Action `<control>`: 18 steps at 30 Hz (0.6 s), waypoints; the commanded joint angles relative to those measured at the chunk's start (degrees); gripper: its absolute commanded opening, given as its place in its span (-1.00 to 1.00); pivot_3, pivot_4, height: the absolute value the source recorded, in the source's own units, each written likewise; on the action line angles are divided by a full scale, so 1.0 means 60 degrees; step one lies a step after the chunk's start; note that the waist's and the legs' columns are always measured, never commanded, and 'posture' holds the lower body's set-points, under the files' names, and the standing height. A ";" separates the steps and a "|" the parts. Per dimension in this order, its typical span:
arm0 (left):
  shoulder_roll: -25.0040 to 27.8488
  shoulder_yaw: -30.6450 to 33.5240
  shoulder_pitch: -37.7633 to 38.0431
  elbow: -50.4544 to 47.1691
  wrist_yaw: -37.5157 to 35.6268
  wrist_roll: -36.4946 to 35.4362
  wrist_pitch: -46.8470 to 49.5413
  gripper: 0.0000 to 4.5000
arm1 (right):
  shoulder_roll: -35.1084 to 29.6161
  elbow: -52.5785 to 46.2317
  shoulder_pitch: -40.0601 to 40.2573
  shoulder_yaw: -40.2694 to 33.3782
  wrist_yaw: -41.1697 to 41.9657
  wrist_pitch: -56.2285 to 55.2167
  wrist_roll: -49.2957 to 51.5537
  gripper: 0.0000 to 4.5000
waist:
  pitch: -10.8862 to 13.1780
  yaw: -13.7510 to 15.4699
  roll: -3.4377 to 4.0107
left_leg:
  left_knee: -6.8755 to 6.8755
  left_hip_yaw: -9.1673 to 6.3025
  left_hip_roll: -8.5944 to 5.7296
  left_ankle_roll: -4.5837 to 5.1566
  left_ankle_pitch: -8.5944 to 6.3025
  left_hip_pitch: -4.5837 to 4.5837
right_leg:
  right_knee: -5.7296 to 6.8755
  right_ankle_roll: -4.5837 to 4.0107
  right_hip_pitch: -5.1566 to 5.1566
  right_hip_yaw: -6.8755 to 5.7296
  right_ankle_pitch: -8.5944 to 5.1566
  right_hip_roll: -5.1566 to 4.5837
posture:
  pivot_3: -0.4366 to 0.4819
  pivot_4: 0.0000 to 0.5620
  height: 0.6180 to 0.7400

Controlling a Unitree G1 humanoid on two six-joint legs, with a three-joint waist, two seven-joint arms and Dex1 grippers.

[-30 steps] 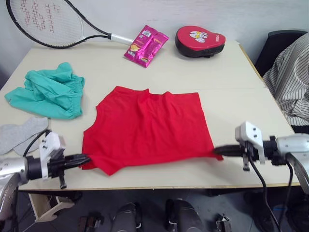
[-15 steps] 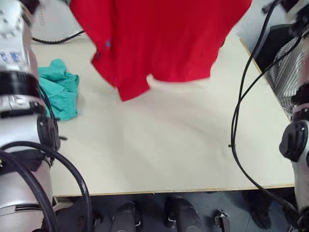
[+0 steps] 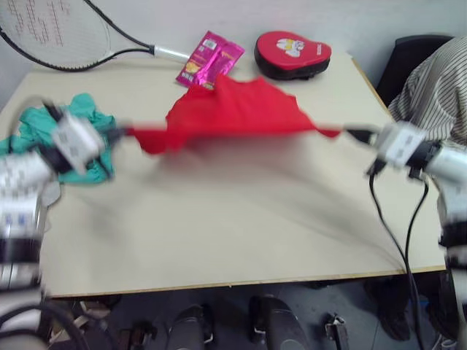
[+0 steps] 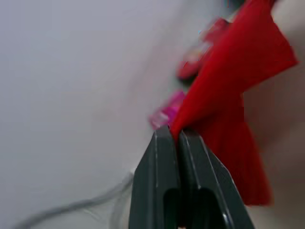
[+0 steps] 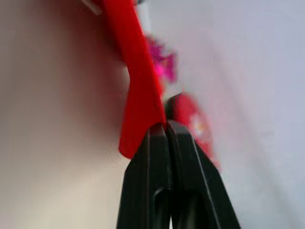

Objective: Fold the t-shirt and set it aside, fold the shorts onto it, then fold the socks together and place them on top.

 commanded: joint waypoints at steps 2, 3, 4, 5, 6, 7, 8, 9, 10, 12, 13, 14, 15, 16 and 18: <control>0.0953 0.1188 0.3085 -0.4257 -0.0550 -0.1327 0.3122 -0.99 | -0.0609 -0.2498 0.2086 -0.0284 0.0701 0.1512 0.0866 -1.00 | 0.0011 0.0033 0.0000 | -0.0006 -0.0025 0.0007 -0.0020 0.0006 0.0033 | -0.0011 -0.0009 0.0044 -0.0007 -0.0005 0.0003 | -0.05 -0.47 1.00; 0.1110 0.1339 0.3676 -0.4766 -0.0705 -0.1499 0.3758 -0.99 | -0.0763 -0.2795 0.2534 -0.0309 0.0914 0.1650 0.0922 -1.00 | 0.0010 0.0040 0.0001 | -0.0010 -0.0037 0.0006 -0.0028 0.0002 0.0038 | -0.0011 -0.0015 0.0048 -0.0012 -0.0002 0.0004 | -0.05 -0.47 1.00; 0.1217 0.1480 0.4085 -0.5148 -0.0785 -0.1613 0.4234 -0.99 | -0.0871 -0.3041 0.2853 -0.0342 0.1050 0.1777 0.0967 -1.00 | 0.0008 0.0075 0.0006 | -0.0021 -0.0049 0.0004 -0.0030 0.0003 0.0050 | -0.0014 -0.0022 0.0062 -0.0012 0.0003 0.0003 | -0.05 -0.47 1.00; 0.1377 0.1625 0.4567 -0.5462 -0.0963 -0.1559 0.4552 -0.99 | -0.1036 -0.3310 0.3319 -0.0390 0.1354 0.1887 0.1168 -1.00 | 0.0006 0.0128 0.0012 | -0.0026 -0.0057 0.0002 -0.0039 0.0000 0.0071 | -0.0017 -0.0024 0.0079 -0.0013 0.0004 -0.0001 | -0.05 -0.47 1.00; 0.1516 0.1720 0.4946 -0.5667 -0.1096 -0.1437 0.4817 -0.99 | -0.1184 -0.3504 0.3710 -0.0448 0.1567 0.2019 0.1308 -1.00 | 0.0005 0.0178 0.0013 | -0.0037 -0.0061 -0.0003 -0.0087 -0.0022 0.0095 | -0.0025 -0.0029 0.0096 -0.0013 0.0005 -0.0004 | -0.05 -0.47 1.00; 0.1609 0.1821 0.5251 -0.5857 -0.1249 -0.1476 0.5150 -0.99 | -0.1309 -0.3670 0.4049 -0.0516 0.1749 0.2290 0.1472 -1.00 | 0.0005 0.0234 0.0013 | -0.0047 -0.0061 -0.0001 -0.0093 -0.0022 0.0109 | -0.0030 -0.0039 0.0104 -0.0014 0.0001 -0.0003 | -0.05 -0.47 1.00; 0.1649 0.1922 0.5464 -0.6012 -0.1354 -0.1515 0.5409 -0.99 | -0.1397 -0.3814 0.4296 -0.0580 0.1851 0.2501 0.1589 -1.00 | 0.0005 0.0264 0.0013 | -0.0058 -0.0062 0.0001 -0.0102 -0.0027 0.0127 | -0.0031 -0.0054 0.0116 -0.0016 -0.0007 -0.0003 | -0.05 -0.47 1.00; 0.1639 0.2043 0.5594 -0.6196 -0.1417 -0.1807 0.5874 -0.99 | -0.1508 -0.3903 0.4553 -0.0636 0.1934 0.2612 0.1609 -1.00 | 0.0005 0.0292 0.0013 | -0.0068 -0.0062 0.0002 -0.0108 -0.0031 0.0154 | -0.0037 -0.0059 0.0136 -0.0019 -0.0011 -0.0003 | -0.05 -0.47 1.00; 0.1697 0.2122 0.5720 -0.6358 -0.1565 -0.2062 0.6365 -0.99 | -0.1607 -0.3977 0.4795 -0.0657 0.2028 0.2810 0.1620 -1.00 | 0.0005 0.0295 0.0013 | -0.0067 -0.0065 0.0010 -0.0117 -0.0042 0.0165 | -0.0038 -0.0073 0.0150 -0.0033 -0.0019 -0.0002 | -0.05 -0.47 1.00; 0.1759 0.2192 0.5907 -0.6497 -0.1857 -0.1960 0.6534 -0.99 | -0.1699 -0.4095 0.5193 -0.0711 0.2166 0.2829 0.1571 -1.00 | 0.0005 0.0303 0.0013 | -0.0069 -0.0077 0.0015 -0.0122 -0.0047 0.0162 | -0.0046 -0.0079 0.0154 -0.0049 -0.0023 -0.0001 | -0.05 -0.47 1.00; 0.1812 0.2217 0.5950 -0.6513 -0.1972 -0.1993 0.6782 -0.99 | -0.1714 -0.4157 0.5348 -0.0747 0.2180 0.2999 0.1586 -1.00 | 0.0005 0.0305 0.0013 | -0.0073 -0.0080 0.0014 -0.0127 -0.0051 0.0165 | -0.0049 -0.0081 0.0159 -0.0053 -0.0025 -0.0001 | -0.05 -0.47 1.00; 0.1838 0.2269 0.6007 -0.6527 -0.2101 -0.1983 0.6898 -0.99 | -0.1742 -0.4248 0.5552 -0.0814 0.2219 0.3069 0.1588 -1.00 | 0.0005 0.0305 0.0013 | -0.0073 -0.0084 0.0016 -0.0131 -0.0055 0.0165 | -0.0052 -0.0085 0.0163 -0.0061 -0.0028 -0.0001 | -0.05 -0.47 1.00; 0.1922 0.2299 0.6063 -0.6526 -0.2247 -0.2020 0.7129 -0.99 | -0.1769 -0.4322 0.5745 -0.0885 0.2259 0.3160 0.1587 -1.00 | 0.0005 0.0307 0.0013 | -0.0074 -0.0089 0.0018 -0.0133 -0.0056 0.0165 | -0.0057 -0.0086 0.0165 -0.0070 -0.0028 0.0000 | -0.05 -0.47 1.00; 0.2003 0.2359 0.6172 -0.6565 -0.2433 -0.2071 0.7355 -0.99 | -0.1801 -0.4429 0.5964 -0.0986 0.2289 0.3267 0.1607 -1.00 | 0.0005 0.0307 0.0013 | -0.0074 -0.0090 0.0018 -0.0133 -0.0058 0.0164 | -0.0059 -0.0086 0.0166 -0.0073 -0.0029 0.0000 | -0.05 -0.47 1.00; 0.2120 0.2293 0.6171 -0.6467 -0.2707 -0.1939 0.7402 -0.99 | -0.1823 -0.4612 0.6270 -0.1151 0.2372 0.3364 0.1666 -1.00 | 0.0005 0.0299 0.0014 | -0.0076 -0.0093 0.0018 -0.0133 -0.0061 0.0164 | -0.0066 -0.0087 0.0170 -0.0079 -0.0030 0.0000 | -0.05 -0.47 1.00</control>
